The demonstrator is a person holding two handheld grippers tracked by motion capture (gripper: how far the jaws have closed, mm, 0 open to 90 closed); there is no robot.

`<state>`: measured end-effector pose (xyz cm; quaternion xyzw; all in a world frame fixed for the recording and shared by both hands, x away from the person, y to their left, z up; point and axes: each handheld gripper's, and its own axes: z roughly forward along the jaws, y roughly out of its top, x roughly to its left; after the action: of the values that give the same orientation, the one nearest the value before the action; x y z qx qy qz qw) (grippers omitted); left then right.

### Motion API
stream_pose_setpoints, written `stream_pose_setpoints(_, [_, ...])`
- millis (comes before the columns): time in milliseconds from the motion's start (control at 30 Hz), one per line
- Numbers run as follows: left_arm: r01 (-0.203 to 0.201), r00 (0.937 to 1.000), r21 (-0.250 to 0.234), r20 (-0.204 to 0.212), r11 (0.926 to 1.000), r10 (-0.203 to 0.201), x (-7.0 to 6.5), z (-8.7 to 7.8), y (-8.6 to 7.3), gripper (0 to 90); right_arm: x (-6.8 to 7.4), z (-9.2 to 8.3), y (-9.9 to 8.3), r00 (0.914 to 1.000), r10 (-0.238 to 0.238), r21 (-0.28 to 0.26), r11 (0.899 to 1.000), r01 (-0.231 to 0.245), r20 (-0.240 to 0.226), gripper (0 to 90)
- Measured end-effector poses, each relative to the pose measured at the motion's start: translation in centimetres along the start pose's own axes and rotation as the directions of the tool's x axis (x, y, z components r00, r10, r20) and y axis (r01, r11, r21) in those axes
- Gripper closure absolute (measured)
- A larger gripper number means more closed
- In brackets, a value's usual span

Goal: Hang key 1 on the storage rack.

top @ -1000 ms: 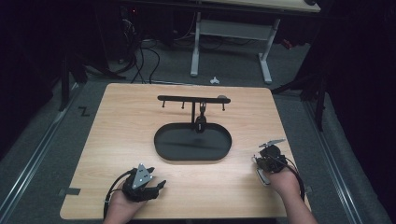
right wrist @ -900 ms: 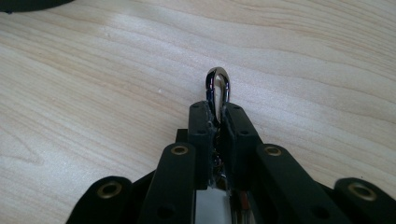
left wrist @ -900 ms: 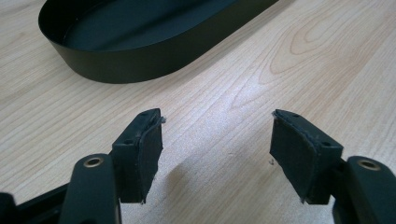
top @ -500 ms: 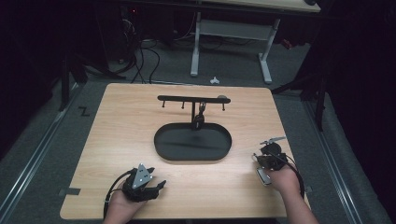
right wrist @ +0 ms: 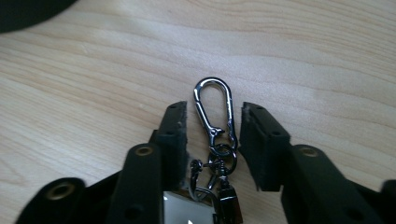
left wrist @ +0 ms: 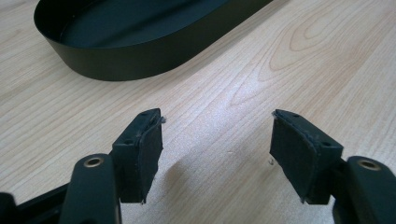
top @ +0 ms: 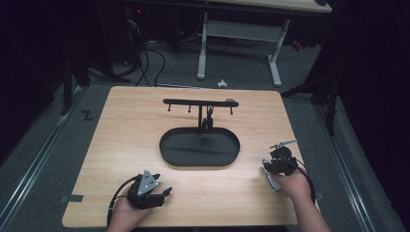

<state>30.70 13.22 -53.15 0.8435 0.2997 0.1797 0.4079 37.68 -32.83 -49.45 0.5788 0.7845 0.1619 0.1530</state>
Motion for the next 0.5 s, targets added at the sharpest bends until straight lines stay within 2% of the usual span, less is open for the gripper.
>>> stream_pose_setpoints(100, [-0.001, 1.0000, 0.001, 0.001, 1.0000, 0.001, 0.01, -0.03, -0.01, 34.7, -0.08, 0.34, 0.01, 0.9999, 0.000, 0.020, 1.000, 0.000, -0.011, 58.4])
stream_pose_setpoints(233, [0.000, 1.0000, 0.001, 0.001, 1.0000, 0.000, 0.02, -0.04, -0.01, 34.7, -0.17, 0.39, 0.03, 0.9989, -0.007, 0.015, 1.000, 0.008, -0.046, 66.1])
stream_pose_setpoints(333, [0.002, 1.0000, -0.003, 0.002, 1.0000, -0.002, 0.01, -0.07, -0.01, 34.7, -0.19, 0.38, 0.11, 0.9987, -0.009, 0.017, 1.000, 0.010, -0.049, 72.6])
stream_pose_setpoints(500, [0.003, 1.0000, -0.006, 0.003, 1.0000, -0.003, 0.02, -0.08, -0.01, 34.8, -0.16, 0.36, 0.23, 0.9985, -0.010, 0.026, 1.000, 0.011, -0.053, 74.2])
